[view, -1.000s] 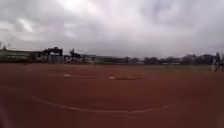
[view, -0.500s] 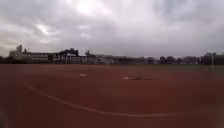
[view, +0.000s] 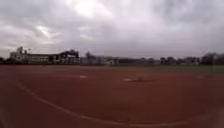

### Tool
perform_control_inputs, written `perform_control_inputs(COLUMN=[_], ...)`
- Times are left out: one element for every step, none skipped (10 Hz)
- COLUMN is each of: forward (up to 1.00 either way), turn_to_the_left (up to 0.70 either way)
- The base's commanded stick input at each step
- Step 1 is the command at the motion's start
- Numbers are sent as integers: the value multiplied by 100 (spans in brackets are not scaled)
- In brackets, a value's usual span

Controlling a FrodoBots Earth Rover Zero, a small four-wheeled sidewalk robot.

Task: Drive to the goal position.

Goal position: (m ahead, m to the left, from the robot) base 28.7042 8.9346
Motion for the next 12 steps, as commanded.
perform_control_inputs(forward=[70, 70, 70, 70, 70, 70, 70, 70, 70, 70, 70, 70], turn_to_the_left=[0, 0, 0, 0, 0, 0, 0, 0, 0, 0, 0, 0])
